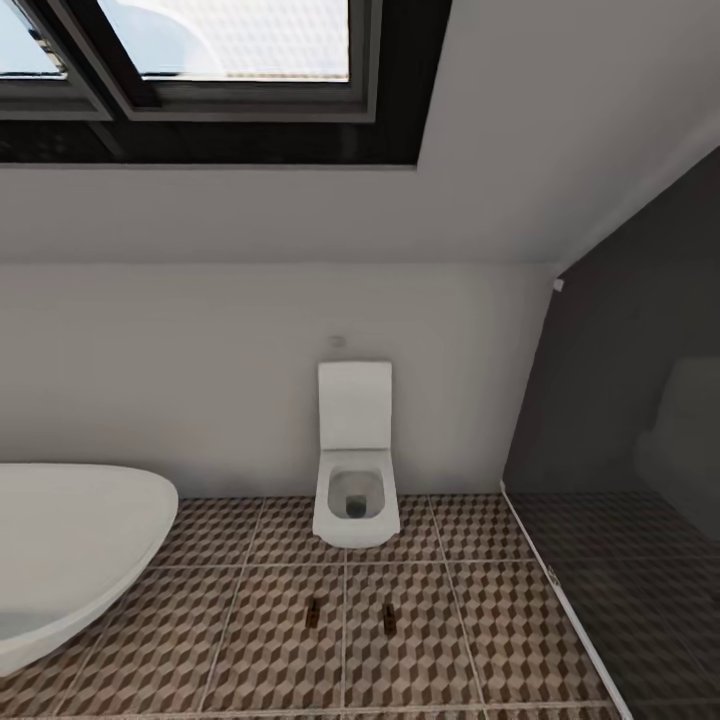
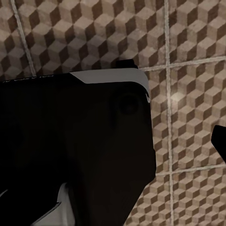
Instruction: Take the four mousetraps from the cabinet in the bathroom and place them on the bathroom floor. Make sure all four end up on the same floor surface, and ensure that at least two of them are either under or directly next to the same bathroom sink.
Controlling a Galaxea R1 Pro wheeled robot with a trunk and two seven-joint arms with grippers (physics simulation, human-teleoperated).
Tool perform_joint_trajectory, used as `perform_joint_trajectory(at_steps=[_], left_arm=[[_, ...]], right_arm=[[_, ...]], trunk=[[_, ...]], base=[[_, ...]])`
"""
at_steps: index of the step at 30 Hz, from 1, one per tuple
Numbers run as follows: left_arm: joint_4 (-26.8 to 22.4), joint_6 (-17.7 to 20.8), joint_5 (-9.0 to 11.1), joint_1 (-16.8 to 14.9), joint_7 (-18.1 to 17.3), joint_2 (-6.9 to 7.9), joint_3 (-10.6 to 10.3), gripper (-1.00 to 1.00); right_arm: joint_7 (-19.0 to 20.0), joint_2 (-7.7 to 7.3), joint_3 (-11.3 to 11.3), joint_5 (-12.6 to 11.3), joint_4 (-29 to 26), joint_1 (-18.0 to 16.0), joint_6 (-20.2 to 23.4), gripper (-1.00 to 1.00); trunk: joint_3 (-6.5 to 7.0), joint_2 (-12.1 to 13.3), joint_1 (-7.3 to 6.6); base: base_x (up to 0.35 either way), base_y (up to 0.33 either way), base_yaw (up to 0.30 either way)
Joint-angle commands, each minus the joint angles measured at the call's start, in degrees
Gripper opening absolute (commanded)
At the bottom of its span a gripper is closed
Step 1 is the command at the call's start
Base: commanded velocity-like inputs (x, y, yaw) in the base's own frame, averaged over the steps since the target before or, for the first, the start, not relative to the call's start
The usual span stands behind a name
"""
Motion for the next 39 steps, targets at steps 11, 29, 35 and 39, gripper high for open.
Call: perform_joint_trajectory(at_steps=[11,29,35,39], left_arm=[[0.06,-0.11,0.36,-0.03,-0.08,-0.02,-0.43,1.00],[0.06,-0.11,0.36,-0.03,-0.08,-0.02,-0.43,1.00],[0.06,-0.11,0.36,-0.03,-0.08,-0.02,-0.43,1.00],[0.06,-0.11,0.36,-0.03,-0.08,-0.02,-0.43,1.00]], right_arm=[[-0.39,-0.10,0.48,-0.30,-0.09,-0.02,0.32,1.00],[-0.38,-0.12,0.49,-0.33,-0.22,-0.02,0.27,1.00],[-0.39,-0.12,0.48,-0.31,-0.23,-0.02,0.27,1.00],[-0.40,-0.13,0.48,-0.28,-0.23,-0.02,0.27,1.00]], trunk=[[-1.01,-0.13,0.03],[-1.14,-0.13,0.03],[-1.14,-0.13,0.03],[-1.14,-0.13,0.03]], base=[[0.000,0.000,0.000],[0.000,0.000,0.000],[0.000,0.000,0.000],[0.000,0.000,0.000]])
